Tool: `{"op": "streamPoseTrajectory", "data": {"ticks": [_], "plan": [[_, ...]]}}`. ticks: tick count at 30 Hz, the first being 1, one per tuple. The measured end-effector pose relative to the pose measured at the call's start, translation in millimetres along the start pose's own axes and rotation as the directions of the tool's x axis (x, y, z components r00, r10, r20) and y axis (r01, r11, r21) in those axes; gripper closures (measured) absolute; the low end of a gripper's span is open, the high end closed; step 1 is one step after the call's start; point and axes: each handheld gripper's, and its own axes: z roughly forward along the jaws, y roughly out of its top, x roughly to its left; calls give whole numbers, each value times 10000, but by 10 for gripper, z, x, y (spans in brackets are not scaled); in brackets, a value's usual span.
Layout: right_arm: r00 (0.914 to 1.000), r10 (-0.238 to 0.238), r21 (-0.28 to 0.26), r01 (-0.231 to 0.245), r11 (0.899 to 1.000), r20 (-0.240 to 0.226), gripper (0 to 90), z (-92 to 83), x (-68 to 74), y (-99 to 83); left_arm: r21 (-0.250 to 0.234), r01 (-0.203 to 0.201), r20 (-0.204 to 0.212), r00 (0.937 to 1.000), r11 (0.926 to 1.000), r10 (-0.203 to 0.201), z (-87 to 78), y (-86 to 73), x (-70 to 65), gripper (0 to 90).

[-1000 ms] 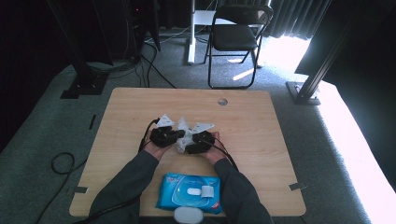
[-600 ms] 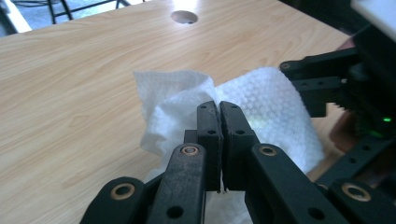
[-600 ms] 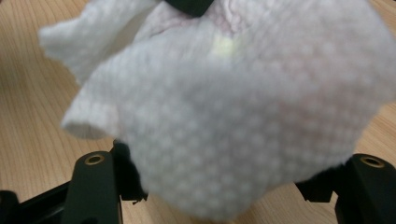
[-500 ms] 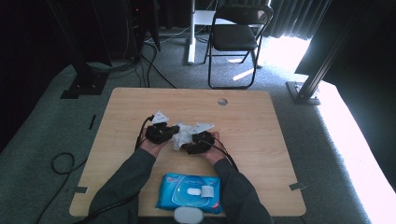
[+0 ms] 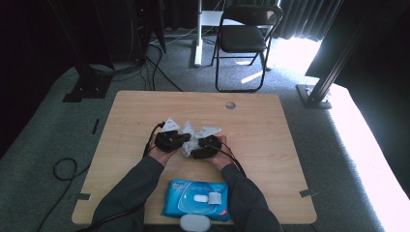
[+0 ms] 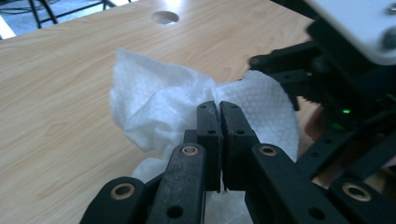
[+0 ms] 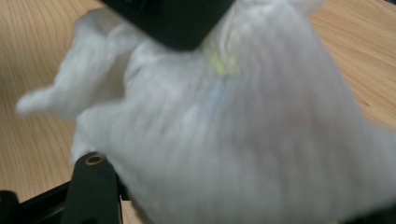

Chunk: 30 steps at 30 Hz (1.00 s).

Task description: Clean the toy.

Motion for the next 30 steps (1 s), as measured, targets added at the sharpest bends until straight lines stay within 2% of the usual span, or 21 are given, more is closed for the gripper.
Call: {"op": "streamPoseTrajectory", "data": {"ticks": [11, 15, 19, 22, 30], "plan": [[10000, 96, 16, -96, 10000, 3, 340, 2, -15, -5, 81, -371, 661, 9971, 9993, 364, 53, 13, -129, 877], [10000, 25, -41, -25, 10000, 0, 340, -15, -3, 12, 10, -429, 639, 9970, 9991, 428, 50, 37, -141, 876], [10000, -56, -75, 56, 10000, -14, 340, -32, 5, 28, -43, -386, 496, 9980, 9992, 388, 43, 49, -109, 876], [9997, -239, -2, 239, 9997, -3, 340, -25, 30, 33, -17, -367, 229, 9991, 9993, 368, 42, 53, -70, 876], [9990, -438, -7, 438, 9990, -86, 340, -22, 80, 43, -155, 21, -336, 9994, 9999, -27, -15, 49, 84, 877]]}}
